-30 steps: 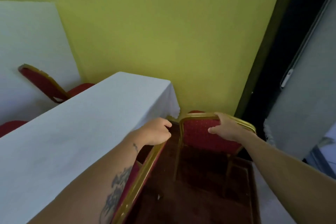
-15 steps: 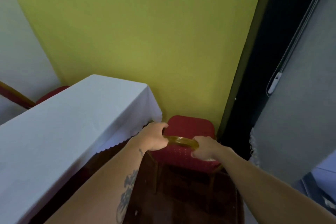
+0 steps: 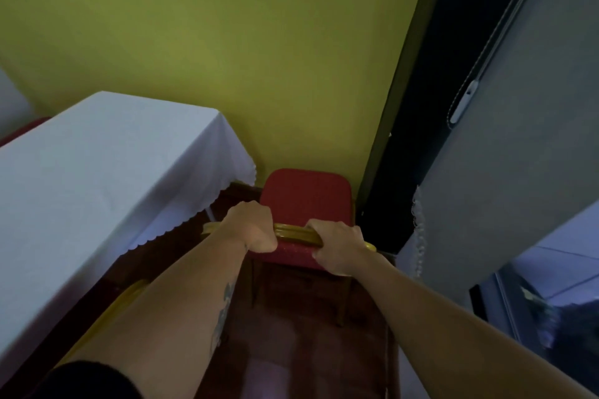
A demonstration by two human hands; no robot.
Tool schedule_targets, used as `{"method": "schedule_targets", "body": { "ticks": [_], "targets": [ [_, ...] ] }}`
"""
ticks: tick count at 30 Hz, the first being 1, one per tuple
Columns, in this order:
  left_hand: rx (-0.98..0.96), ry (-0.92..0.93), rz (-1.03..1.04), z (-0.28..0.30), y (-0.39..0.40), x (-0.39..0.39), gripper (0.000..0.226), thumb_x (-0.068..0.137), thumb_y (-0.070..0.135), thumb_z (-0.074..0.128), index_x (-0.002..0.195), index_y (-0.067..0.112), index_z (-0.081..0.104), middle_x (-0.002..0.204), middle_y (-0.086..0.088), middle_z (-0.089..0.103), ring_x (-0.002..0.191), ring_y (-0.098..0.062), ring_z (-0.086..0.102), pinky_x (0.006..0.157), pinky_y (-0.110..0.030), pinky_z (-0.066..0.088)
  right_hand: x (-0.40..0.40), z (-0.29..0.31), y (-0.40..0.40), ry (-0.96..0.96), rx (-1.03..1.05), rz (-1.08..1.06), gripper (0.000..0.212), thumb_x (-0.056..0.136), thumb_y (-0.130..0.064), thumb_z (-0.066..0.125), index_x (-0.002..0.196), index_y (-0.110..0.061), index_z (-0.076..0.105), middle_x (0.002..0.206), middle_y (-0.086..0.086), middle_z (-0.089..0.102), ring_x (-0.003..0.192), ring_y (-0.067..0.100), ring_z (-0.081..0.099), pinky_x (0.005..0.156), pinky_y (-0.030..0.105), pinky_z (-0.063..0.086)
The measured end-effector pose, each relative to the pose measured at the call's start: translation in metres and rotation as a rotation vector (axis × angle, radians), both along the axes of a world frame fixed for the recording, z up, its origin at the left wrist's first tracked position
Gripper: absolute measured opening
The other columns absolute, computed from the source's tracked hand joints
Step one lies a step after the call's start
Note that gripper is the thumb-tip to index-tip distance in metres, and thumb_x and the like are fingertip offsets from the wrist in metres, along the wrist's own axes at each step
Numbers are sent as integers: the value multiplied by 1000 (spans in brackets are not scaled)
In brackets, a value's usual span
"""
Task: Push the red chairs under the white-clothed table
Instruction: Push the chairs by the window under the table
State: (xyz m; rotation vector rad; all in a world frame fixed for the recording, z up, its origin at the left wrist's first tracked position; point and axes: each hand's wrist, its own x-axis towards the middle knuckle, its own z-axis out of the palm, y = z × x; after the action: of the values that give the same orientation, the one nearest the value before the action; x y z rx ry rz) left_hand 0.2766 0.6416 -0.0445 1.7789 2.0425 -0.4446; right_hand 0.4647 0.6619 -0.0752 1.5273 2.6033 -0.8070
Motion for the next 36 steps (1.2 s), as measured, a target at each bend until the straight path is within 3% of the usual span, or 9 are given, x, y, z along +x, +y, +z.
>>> {"method": "schedule_targets", "body": {
  "ticks": [8,11,14,16,18,21,24,29,36],
  "targets": [
    [-36,12,-88,12,-32,40,26,77,28,62,98,16,71,81,1,62,79,-20,63,73,-31,56,25,12,-27,-50,16,-89,31,86,-16,56,102,-43,55,92,-16,52,99,16,49,109,53,29],
    [16,-10,-71,6,-51,58,21,77,33,61,87,16,68,81,1,62,80,-22,64,73,-30,56,37,5,-42,-66,53,-219,36,82,-19,60,111,-40,55,112,-9,47,123,23,43,116,62,18],
    [131,-62,-26,-1,-68,68,19,79,35,61,80,17,65,75,1,61,75,-23,63,71,-31,56,45,0,-58,-38,47,-465,68,79,-20,60,143,-33,40,144,4,37,142,31,26,117,64,16],
    [162,-100,-50,-7,-77,63,23,81,34,60,90,15,68,79,-1,61,80,-25,64,72,-32,52,50,-10,-66,119,-77,-720,88,78,-19,59,156,-26,18,155,12,26,143,37,25,115,61,25],
    [98,-226,-30,-15,-84,45,36,82,32,62,112,14,70,98,-3,67,96,-28,68,79,-35,53,52,-18,-73,450,-317,-974,99,76,-21,63,156,-23,6,150,17,37,132,40,44,105,57,41],
    [-38,-407,75,-26,-100,7,51,83,24,64,134,20,62,121,-4,68,112,-28,66,92,-36,54,45,-17,-91,813,-570,-1018,69,84,-15,61,148,-7,35,125,18,68,111,31,66,93,54,50],
    [-63,-343,67,-31,-113,-13,21,86,12,53,104,20,61,117,-7,66,108,-29,66,91,-38,57,23,-4,-101,999,-656,-982,46,94,-19,56,136,-3,55,126,21,69,109,35,70,86,53,55],
    [-99,-219,-47,-19,-120,-9,23,91,12,55,114,13,60,117,-8,61,111,-30,65,93,-39,56,-17,-1,-112,1162,-702,-1152,101,82,-25,82,154,-24,11,120,24,67,99,43,72,83,70,55],
    [-103,-199,-28,-19,-139,-11,31,94,20,60,123,9,61,112,-8,61,110,-31,66,88,-38,55,-38,0,-123,1163,-612,-1272,102,82,2,68,155,-30,5,105,21,65,85,33,73,75,61,61]
  ]
}}
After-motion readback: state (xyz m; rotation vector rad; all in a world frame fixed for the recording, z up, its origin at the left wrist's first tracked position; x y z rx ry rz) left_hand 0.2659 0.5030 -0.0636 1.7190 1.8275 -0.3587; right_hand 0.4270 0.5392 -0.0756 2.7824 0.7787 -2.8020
